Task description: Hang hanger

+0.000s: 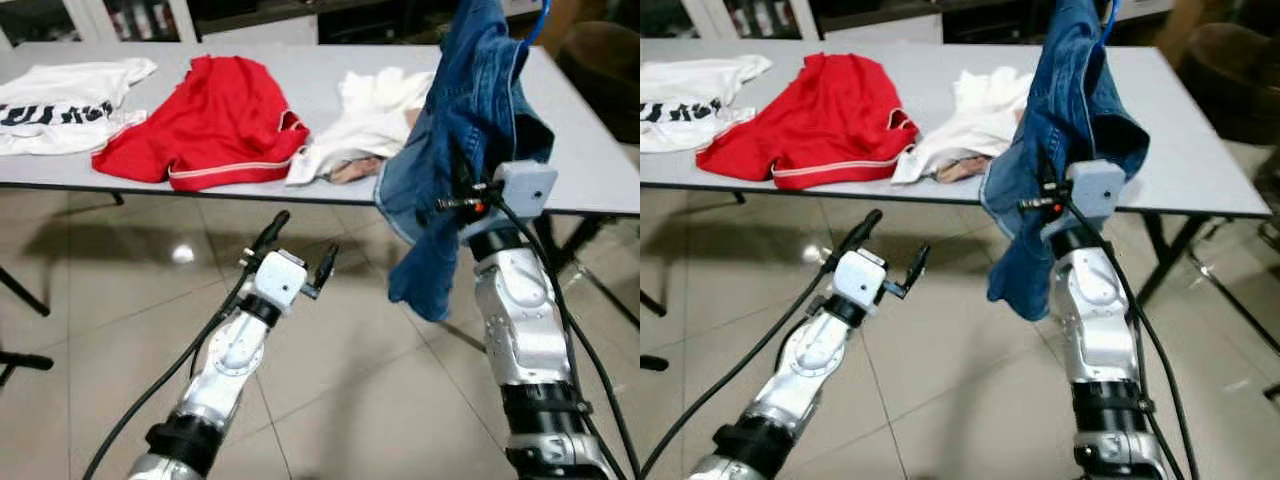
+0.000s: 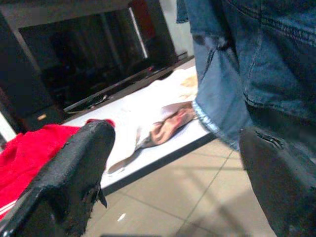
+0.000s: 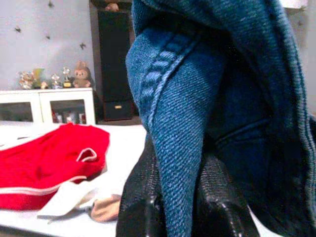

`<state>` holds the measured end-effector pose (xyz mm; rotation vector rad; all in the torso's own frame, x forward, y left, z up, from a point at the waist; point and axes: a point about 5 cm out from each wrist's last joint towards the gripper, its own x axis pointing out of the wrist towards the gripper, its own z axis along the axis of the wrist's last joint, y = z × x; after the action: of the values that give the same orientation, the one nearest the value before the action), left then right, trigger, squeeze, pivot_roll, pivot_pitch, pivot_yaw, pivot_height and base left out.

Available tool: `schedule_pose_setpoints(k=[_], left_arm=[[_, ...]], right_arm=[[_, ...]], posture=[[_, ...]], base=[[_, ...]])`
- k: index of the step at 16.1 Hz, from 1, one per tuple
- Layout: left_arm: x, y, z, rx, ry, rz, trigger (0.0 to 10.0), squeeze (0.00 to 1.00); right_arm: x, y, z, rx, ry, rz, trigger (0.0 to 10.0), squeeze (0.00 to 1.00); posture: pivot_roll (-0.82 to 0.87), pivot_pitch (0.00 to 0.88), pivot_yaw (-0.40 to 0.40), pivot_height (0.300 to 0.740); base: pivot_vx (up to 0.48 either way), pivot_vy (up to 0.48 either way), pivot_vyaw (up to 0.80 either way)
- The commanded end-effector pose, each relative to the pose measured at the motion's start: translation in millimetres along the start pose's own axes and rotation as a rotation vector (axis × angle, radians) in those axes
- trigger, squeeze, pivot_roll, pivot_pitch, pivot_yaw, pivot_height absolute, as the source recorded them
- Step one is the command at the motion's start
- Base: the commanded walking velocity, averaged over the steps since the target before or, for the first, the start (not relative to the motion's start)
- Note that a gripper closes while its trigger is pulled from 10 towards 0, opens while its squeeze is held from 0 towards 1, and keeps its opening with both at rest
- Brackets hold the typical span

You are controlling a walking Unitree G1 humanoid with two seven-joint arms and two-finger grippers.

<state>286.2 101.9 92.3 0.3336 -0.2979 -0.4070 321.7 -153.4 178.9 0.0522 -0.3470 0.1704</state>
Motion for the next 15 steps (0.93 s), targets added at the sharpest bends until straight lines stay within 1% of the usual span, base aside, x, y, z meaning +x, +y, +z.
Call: schedule_pose_setpoints(k=[1,8,15], left_arm=[[3.8,-3.2,4.1,0.006,-0.017,-0.004,10.0,0.00],[3.0,-2.6,3.7,0.013,-0.015,-0.004,10.0,0.00],[1.2,-3.2,3.5,0.015,-0.012,-0.008,10.0,0.00]], right_arm=[[1.1,-5.9,9.8,-0.027,-0.056,-0.004,10.0,0.00],[6.3,-5.7,10.4,-0.029,-0.068,0.003,10.0,0.00],[11.5,-9.1,12.0,-0.043,-0.076,-0.003,10.0,0.00]], posture=[[-0.06,0.000,0.048,0.740],[-0.05,0.000,0.048,0.740],[-0.05,0.000,0.050,0.740]], base=[[0.480,0.000,0.00],[0.480,0.000,0.00],[0.480,0.000,0.00]])
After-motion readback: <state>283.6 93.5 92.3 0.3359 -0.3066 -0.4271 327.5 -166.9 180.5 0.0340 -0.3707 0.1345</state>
